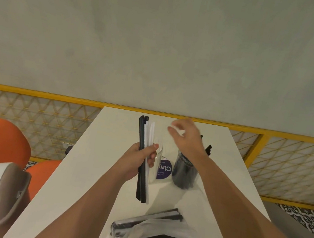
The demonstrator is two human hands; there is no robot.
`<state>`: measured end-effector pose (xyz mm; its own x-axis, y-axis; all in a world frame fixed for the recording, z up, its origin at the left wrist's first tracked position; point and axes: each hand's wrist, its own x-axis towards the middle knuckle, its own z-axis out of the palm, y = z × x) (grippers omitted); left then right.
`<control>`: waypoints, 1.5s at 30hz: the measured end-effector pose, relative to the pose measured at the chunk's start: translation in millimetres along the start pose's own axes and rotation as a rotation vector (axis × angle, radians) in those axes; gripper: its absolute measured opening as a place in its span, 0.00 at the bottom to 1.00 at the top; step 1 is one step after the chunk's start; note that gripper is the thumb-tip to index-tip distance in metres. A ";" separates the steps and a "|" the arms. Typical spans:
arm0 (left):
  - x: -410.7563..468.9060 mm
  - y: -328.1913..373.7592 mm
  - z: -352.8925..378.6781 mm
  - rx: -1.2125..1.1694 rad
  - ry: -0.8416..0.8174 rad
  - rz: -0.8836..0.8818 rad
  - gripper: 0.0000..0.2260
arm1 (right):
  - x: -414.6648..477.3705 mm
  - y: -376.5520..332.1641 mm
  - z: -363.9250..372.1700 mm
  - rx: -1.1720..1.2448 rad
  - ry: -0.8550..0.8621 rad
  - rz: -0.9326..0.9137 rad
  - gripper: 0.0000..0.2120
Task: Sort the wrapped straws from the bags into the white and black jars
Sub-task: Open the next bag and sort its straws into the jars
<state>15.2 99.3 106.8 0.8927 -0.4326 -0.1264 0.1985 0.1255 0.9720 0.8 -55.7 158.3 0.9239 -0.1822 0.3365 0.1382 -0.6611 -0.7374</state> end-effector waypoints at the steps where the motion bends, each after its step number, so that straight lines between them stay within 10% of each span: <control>1: -0.8 0.7 1.1 -0.004 -0.006 0.000 0.09 | -2.2 -10.5 5.3 0.039 -0.137 0.029 0.14; 4: -3.6 3.3 3.1 0.014 -0.039 0.002 0.07 | -5.3 -27.3 18.3 0.152 -0.378 0.185 0.09; 14: -5.9 -1.2 -2.3 -0.021 -0.017 -0.022 0.15 | -4.3 -25.1 32.3 0.277 -0.401 0.366 0.11; 37: 4.0 -14.1 -7.0 0.202 0.332 0.077 0.10 | 0.9 -24.8 71.7 0.307 -0.028 0.492 0.15; 45: 4.8 -7.1 -34.6 -0.047 0.445 0.043 0.07 | 32.8 -20.4 46.2 0.623 0.239 0.416 0.07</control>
<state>32.1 127.2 92.4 0.9857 -0.0016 -0.1685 0.1660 0.1801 0.9695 44.7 -14.6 157.3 0.8516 -0.5236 0.0255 0.0377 0.0128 -0.9992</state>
